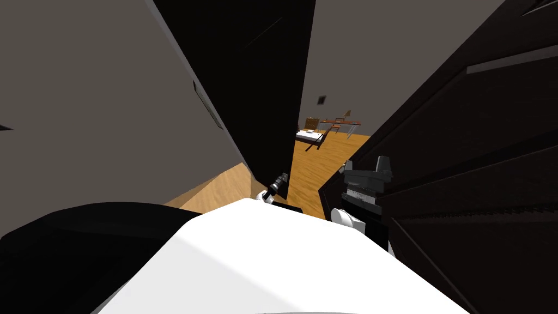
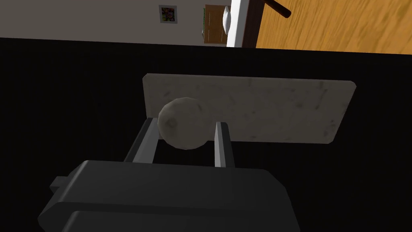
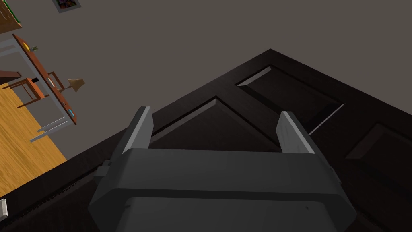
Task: Push the door open
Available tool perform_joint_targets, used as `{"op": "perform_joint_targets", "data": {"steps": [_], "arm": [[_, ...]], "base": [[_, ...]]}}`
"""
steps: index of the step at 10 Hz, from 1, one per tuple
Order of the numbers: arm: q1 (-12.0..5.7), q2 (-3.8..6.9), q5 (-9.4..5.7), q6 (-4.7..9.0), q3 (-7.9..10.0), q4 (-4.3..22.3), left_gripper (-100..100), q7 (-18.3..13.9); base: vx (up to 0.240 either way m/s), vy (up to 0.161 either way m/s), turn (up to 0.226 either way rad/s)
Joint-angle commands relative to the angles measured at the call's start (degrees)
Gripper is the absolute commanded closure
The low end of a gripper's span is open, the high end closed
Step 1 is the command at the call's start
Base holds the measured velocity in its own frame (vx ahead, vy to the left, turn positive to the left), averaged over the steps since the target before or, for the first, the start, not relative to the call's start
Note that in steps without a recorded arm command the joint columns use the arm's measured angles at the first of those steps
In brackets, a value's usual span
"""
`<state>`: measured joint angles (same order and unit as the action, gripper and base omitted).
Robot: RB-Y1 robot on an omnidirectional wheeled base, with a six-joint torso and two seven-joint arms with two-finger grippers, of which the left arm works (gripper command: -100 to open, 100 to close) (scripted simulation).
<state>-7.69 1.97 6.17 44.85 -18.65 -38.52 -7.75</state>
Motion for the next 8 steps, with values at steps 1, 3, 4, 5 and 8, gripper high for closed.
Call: {"op": "perform_joint_targets", "data": {"steps": [1,3,4,5,8], "arm": [[-0.52,0.58,-1.53,0.53,1.38,0.47,100,1.41],[1.03,1.37,-1.89,-0.6,1.36,-2.06,-100,1.52],[1.03,1.37,-1.89,-0.6,1.36,-2.06,-100,1.52],[1.15,1.41,-2.02,-0.63,1.53,-2.18,-100,1.59],[1.59,0.78,-2.49,-0.71,2.14,-2.59,-100,1.83]], "base": [[0.168,-0.074,0.082],[0.066,-0.083,0.117],[-0.182,-0.016,0.042],[-0.188,-0.009,0.023],[-0.227,-0.013,0.087]]}}
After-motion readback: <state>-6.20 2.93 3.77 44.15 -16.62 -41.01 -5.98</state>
